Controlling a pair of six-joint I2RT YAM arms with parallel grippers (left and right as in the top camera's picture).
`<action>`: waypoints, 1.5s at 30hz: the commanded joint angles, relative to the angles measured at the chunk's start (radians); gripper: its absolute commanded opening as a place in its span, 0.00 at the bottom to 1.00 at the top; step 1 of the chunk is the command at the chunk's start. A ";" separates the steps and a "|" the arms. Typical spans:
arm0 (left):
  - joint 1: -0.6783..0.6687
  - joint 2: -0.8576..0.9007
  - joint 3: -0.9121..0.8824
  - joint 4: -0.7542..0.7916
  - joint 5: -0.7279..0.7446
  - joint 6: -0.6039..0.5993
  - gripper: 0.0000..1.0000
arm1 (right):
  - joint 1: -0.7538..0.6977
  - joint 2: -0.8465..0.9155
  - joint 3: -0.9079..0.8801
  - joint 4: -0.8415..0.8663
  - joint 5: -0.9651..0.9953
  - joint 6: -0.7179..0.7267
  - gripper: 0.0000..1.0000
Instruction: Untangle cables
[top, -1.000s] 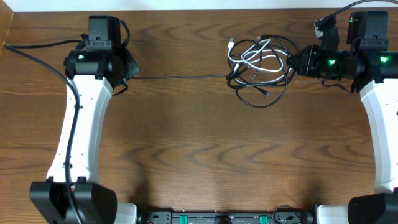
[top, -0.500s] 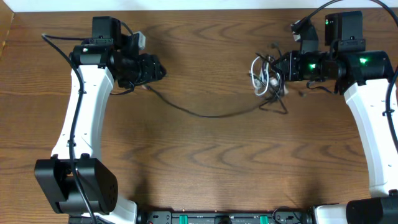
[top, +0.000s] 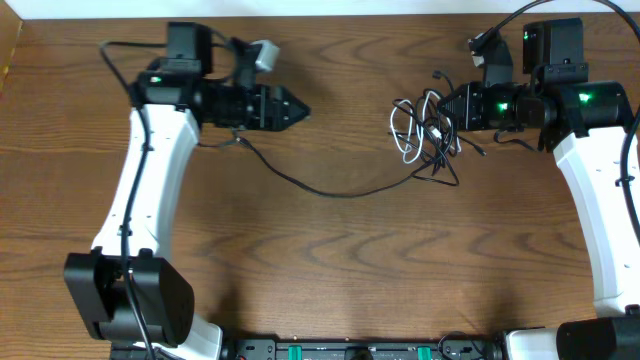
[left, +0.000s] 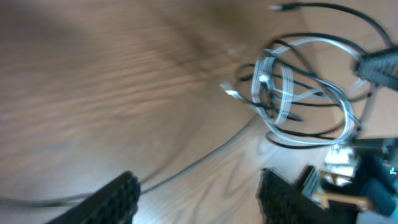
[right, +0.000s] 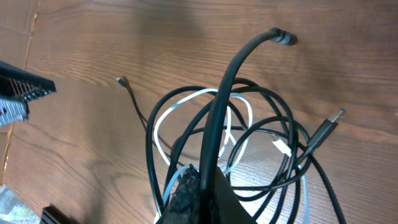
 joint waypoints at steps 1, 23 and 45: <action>-0.069 0.011 -0.003 0.037 0.055 -0.034 0.57 | 0.009 -0.027 0.029 -0.003 -0.008 -0.010 0.01; -0.283 0.187 -0.003 0.340 0.089 -0.364 0.53 | 0.009 -0.027 0.028 -0.022 -0.008 -0.010 0.01; -0.365 0.250 -0.003 0.486 0.094 -0.444 0.08 | 0.009 -0.027 0.027 -0.035 -0.007 -0.011 0.01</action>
